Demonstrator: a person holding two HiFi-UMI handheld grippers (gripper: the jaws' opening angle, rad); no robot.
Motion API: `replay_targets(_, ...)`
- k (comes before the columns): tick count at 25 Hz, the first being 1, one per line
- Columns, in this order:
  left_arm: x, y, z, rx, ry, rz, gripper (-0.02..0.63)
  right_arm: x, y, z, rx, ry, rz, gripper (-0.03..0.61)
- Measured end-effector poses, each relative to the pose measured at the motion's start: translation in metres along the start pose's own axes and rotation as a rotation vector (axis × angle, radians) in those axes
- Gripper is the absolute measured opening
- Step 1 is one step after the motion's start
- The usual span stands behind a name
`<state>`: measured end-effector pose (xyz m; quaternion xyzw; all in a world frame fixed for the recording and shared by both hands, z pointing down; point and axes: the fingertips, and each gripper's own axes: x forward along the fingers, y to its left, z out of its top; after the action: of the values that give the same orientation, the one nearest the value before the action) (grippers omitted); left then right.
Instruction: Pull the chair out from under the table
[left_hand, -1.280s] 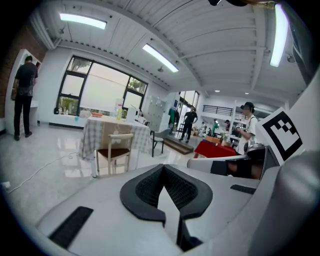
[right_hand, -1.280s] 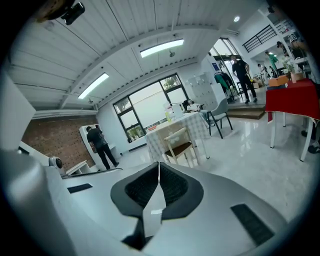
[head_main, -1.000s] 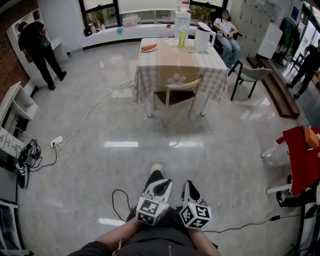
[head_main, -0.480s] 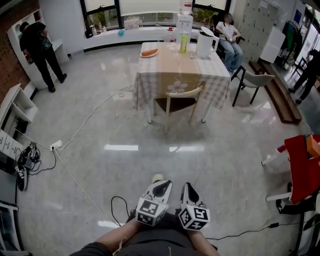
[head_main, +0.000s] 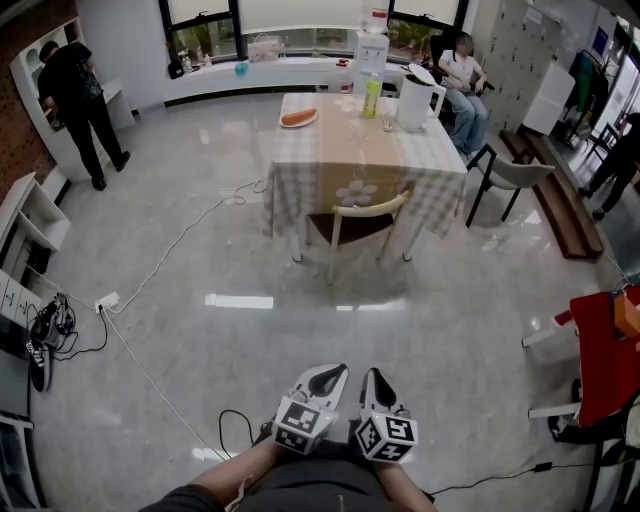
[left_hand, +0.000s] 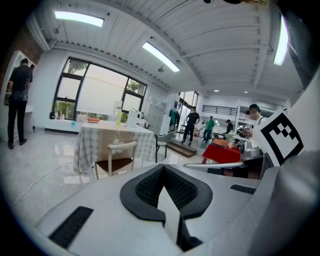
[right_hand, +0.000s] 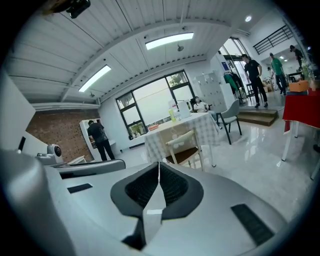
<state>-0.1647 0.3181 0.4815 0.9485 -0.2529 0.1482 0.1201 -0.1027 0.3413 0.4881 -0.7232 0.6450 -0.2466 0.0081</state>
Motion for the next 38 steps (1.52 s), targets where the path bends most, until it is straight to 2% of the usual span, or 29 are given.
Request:
replay_targets(7, 0.038, 0.043, 0.032, 0.020, 0.002, -0.024, 0.009, 0.054, 0.003, 0.027, -0.002, -0.007, 0.002, 0.012)
replay_targets(12, 0.065, 0.067, 0.045, -0.022, -0.004, -0.068, 0.009, 0.088, 0.005, 0.044, -0.011, -0.005, -0.002, 0.012)
replay_targets(19, 0.099, 0.106, 0.070, -0.020, 0.002, -0.096, 0.009, 0.137, 0.003, 0.070, -0.019, -0.024, -0.026, 0.012)
replay_targets(24, 0.119, 0.131, 0.079, -0.001, 0.001, -0.112, 0.009, 0.167, 0.002, 0.081, -0.010, -0.034, -0.043, 0.012)
replay_targets(38, 0.140, 0.157, 0.081, -0.050, 0.039, -0.178, 0.009, 0.205, 0.003, 0.084, 0.007, -0.009, -0.082, 0.012)
